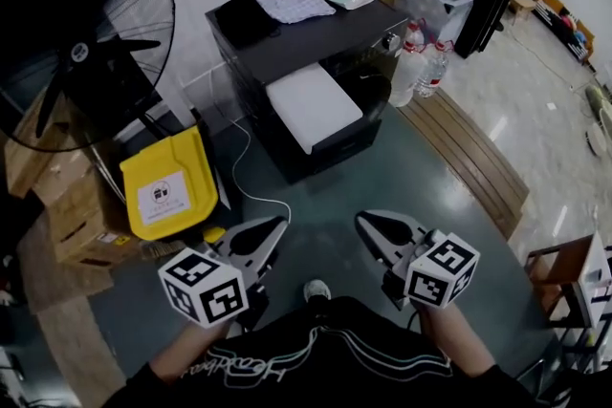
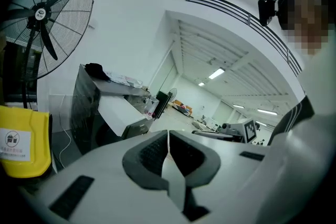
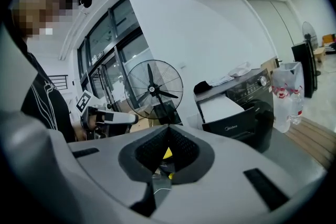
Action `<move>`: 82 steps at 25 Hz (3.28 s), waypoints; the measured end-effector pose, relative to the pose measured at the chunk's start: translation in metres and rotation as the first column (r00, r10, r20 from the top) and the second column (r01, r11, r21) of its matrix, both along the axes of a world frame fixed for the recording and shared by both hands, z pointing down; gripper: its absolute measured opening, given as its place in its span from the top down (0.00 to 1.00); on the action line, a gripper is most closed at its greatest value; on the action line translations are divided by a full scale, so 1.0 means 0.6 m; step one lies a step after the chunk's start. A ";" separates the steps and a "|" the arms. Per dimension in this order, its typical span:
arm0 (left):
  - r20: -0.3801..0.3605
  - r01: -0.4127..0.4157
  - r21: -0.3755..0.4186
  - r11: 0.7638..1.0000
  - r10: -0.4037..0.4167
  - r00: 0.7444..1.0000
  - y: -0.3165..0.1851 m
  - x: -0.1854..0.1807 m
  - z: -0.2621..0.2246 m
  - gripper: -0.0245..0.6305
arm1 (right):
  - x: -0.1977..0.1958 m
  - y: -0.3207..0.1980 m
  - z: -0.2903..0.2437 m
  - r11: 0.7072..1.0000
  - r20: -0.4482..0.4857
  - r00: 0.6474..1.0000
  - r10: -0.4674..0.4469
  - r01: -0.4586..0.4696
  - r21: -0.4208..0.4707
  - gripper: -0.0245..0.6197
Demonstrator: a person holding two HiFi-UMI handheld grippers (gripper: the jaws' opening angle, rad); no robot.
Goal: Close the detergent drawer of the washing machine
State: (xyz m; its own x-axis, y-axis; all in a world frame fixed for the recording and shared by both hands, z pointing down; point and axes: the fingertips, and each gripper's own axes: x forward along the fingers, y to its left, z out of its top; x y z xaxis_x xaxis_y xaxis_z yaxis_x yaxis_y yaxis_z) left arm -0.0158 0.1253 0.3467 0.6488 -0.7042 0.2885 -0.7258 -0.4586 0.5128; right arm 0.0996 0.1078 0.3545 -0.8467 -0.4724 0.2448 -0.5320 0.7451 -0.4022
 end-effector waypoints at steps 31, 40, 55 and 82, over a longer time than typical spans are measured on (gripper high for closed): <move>0.085 0.079 -0.112 0.991 -0.069 0.994 -0.225 -0.051 0.152 0.92 | 0.032 -0.266 0.207 0.978 -0.144 0.976 0.163 -0.179 -0.106 0.92; 0.072 0.118 -0.188 0.975 -0.106 0.992 -0.288 -0.100 0.191 0.91 | 0.011 -0.337 0.247 0.974 -0.211 0.960 0.185 -0.208 -0.095 0.92; 0.050 0.073 -0.227 0.971 -0.063 0.997 -0.362 -0.118 0.210 0.92 | 0.002 -0.366 0.262 0.958 -0.223 0.947 0.230 -0.261 -0.118 0.92; 0.001 0.080 -0.270 0.960 -0.082 0.997 -0.375 -0.130 0.226 0.92 | -0.001 -0.375 0.241 0.954 -0.177 0.952 0.249 -0.272 -0.123 0.92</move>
